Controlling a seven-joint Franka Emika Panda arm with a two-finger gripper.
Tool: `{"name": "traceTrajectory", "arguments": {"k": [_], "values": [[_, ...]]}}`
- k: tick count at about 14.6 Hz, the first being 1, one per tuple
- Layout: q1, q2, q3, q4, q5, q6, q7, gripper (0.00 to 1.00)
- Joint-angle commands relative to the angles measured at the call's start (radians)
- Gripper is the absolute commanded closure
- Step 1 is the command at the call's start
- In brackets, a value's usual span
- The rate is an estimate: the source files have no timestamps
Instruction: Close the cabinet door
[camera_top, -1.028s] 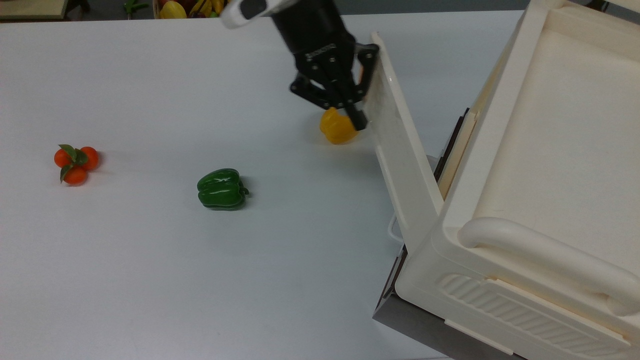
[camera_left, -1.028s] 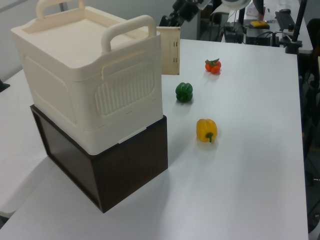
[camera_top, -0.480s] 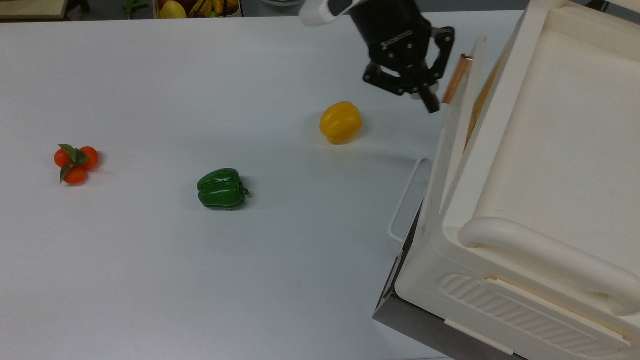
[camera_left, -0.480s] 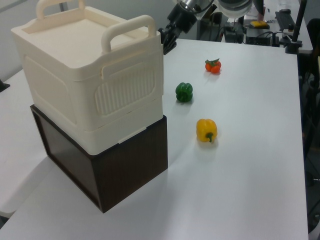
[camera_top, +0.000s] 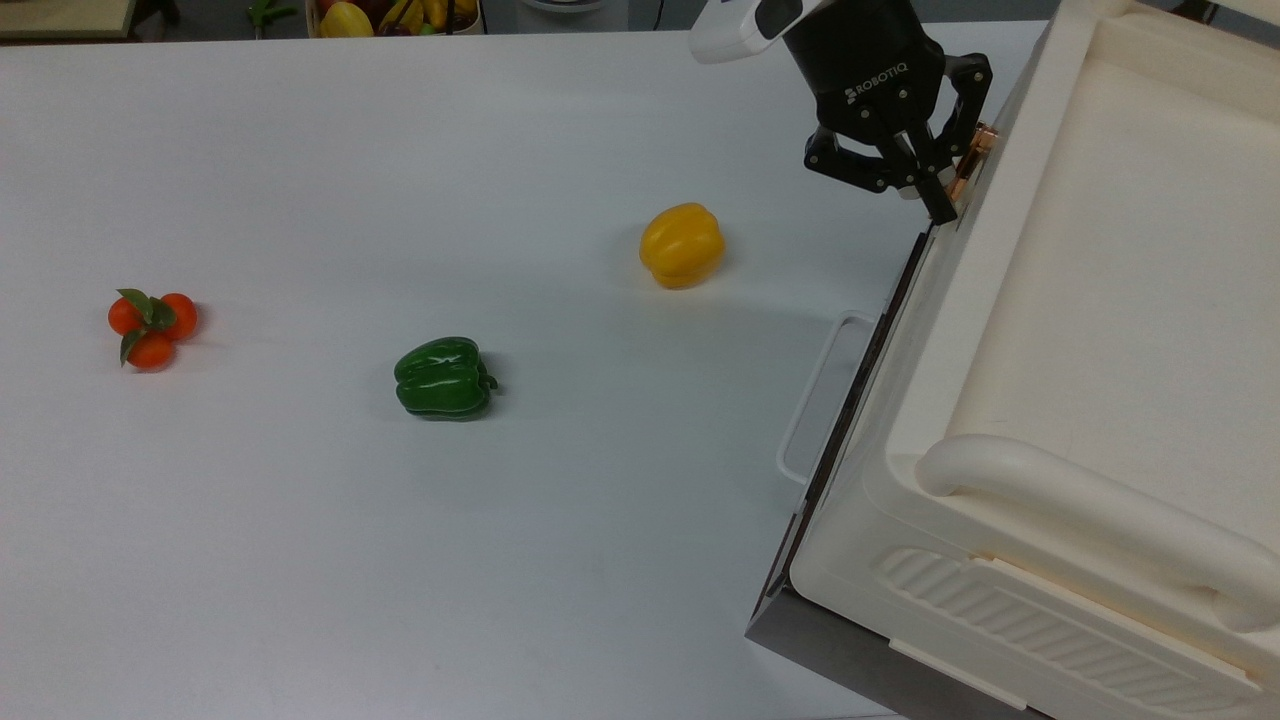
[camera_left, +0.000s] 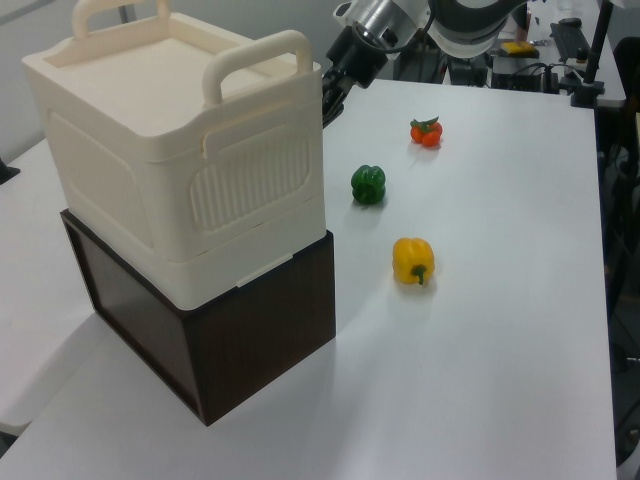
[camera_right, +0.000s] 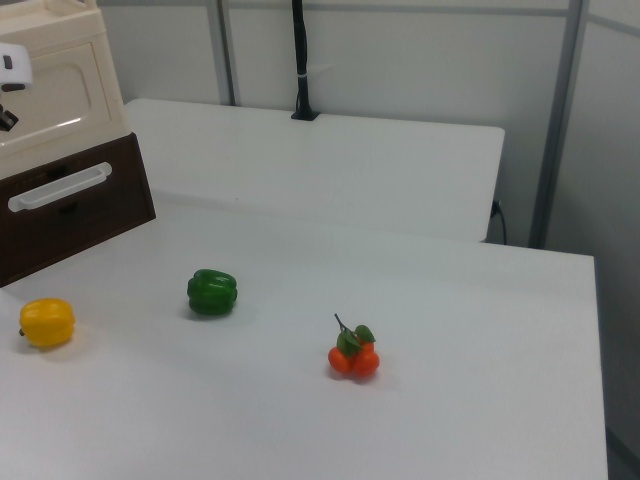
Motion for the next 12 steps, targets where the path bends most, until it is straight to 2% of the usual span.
{"name": "traceTrajectory", "arguments": {"k": [1,6,8,9,11,12], "values": [[0.002,-0.007,0.002,-0.016,-0.016,0.027,0.023,1.00],[-0.038,-0.049,-0.004,-0.033,-0.018,-0.052,0.018,1.00],[-0.061,-0.085,-0.026,-0.045,-0.067,-0.156,0.020,1.00],[-0.061,-0.099,-0.050,-0.047,-0.099,-0.221,0.027,0.94],[-0.060,-0.124,-0.098,-0.047,-0.177,-0.337,0.056,0.77],[-0.056,-0.139,-0.124,-0.047,-0.220,-0.393,0.059,0.54]]}}
